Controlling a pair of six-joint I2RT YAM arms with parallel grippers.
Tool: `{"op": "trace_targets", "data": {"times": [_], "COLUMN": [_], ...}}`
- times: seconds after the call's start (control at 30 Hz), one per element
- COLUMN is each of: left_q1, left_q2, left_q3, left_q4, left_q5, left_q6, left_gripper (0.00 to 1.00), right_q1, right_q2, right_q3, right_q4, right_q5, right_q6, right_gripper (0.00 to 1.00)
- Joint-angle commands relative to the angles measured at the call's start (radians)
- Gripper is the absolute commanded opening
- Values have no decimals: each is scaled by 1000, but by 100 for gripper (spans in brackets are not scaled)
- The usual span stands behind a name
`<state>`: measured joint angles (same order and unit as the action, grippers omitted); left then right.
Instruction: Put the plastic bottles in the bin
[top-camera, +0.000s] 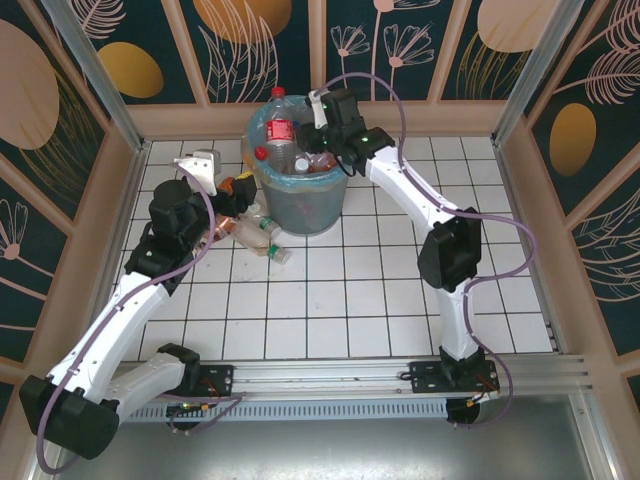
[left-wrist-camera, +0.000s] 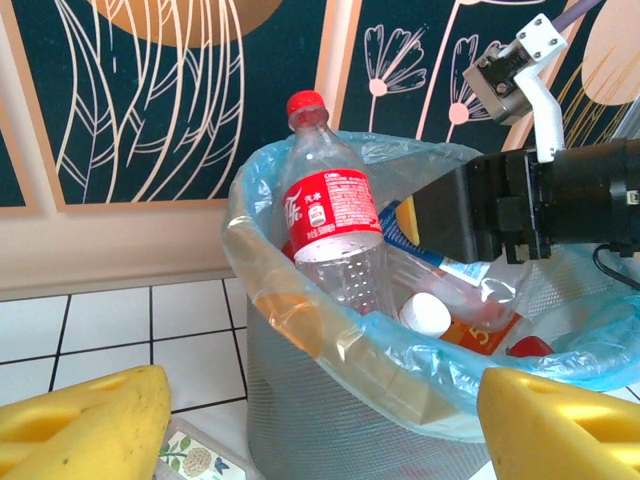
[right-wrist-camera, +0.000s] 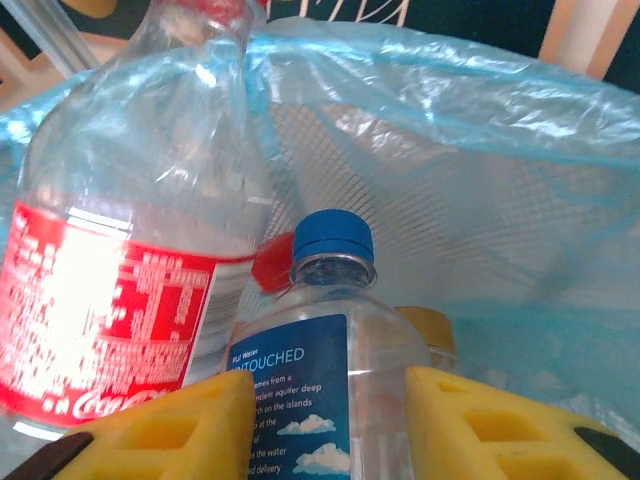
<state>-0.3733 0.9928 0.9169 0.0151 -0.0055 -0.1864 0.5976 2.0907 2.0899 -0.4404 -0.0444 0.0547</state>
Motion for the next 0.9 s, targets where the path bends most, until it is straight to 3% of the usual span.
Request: {"op": "trace_targets", "data": {"times": [0.0, 0.3, 0.47, 0.67, 0.87], "left_q1": [-2, -1, -1, -1, 2], "left_q2": [1, 7, 0, 23, 82], "left_q3": [-10, -12, -10, 48, 50], "left_q4": [9, 9, 2, -104, -251], "left_q5": [6, -8, -53, -190, -276], "left_q6": [13, 18, 25, -86, -190], "left_gripper": [80, 81, 80, 80, 80], "right_q1": [2, 19, 29, 54, 102], "right_q2": [21, 102, 52, -103, -374], "right_q3": [-3, 318, 373, 204, -223], "right_q4": [-138, -252, -244, -163, 67], "right_q5": [9, 24, 88, 111, 98], "right_q6": [-1, -7, 7, 18, 21], "right_gripper": [43, 51, 55, 63, 65]}}
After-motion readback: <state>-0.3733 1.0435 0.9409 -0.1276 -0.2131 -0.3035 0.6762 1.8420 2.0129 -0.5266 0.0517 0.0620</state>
